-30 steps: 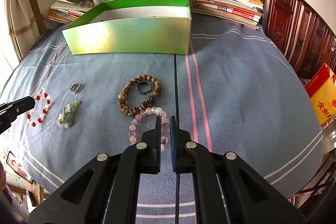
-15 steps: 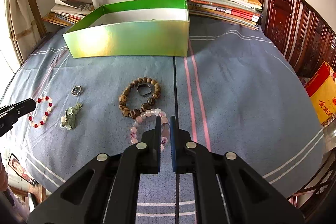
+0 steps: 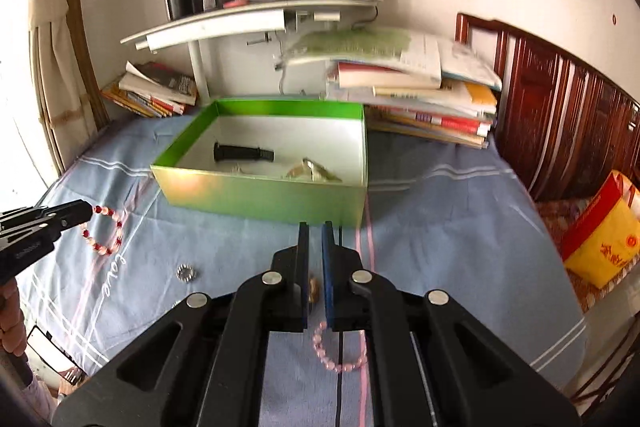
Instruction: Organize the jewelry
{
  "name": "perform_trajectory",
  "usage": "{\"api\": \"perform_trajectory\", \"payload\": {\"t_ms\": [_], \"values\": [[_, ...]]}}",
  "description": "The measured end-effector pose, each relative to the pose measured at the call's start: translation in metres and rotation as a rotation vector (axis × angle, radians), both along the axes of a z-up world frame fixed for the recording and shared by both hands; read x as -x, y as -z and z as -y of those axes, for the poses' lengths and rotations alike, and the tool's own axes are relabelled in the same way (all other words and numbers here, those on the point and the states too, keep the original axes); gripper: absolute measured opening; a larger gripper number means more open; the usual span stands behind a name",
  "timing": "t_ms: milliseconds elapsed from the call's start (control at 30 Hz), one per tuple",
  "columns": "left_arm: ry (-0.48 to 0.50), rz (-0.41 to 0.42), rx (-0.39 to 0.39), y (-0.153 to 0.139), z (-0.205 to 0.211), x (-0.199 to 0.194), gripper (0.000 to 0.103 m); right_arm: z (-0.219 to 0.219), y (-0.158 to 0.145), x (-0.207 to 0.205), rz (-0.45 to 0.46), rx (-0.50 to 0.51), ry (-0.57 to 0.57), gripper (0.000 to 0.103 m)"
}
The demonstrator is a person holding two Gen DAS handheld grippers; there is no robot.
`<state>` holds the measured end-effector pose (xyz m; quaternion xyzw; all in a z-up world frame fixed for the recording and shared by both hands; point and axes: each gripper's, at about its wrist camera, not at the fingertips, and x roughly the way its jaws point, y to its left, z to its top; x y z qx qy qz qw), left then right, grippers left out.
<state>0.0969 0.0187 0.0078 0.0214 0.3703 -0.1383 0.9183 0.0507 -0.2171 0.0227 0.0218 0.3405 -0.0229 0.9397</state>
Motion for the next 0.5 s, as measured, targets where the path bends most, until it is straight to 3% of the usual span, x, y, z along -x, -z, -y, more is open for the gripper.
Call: {"api": "perform_trajectory", "payload": {"t_ms": [33, 100, 167, 300, 500], "values": [[0.001, -0.002, 0.001, 0.001, 0.001, 0.001, 0.008, 0.003, 0.006, -0.001, -0.021, -0.004, 0.007, 0.008], [0.007, -0.018, 0.009, 0.007, 0.002, 0.003, 0.008, 0.009, 0.029, -0.003, -0.088, 0.002, 0.024, 0.025], [0.015, -0.04, 0.017, 0.016, 0.002, 0.005, 0.008, 0.019, 0.06, -0.004, -0.171, 0.019, 0.058, 0.032], [0.016, -0.082, 0.035, 0.036, 0.002, 0.013, 0.008, 0.029, 0.098, 0.0, -0.268, 0.008, 0.065, 0.032], [0.022, -0.117, 0.045, 0.056, 0.005, 0.018, 0.008, 0.019, 0.107, 0.004, -0.275, 0.045, 0.037, 0.032]]}}
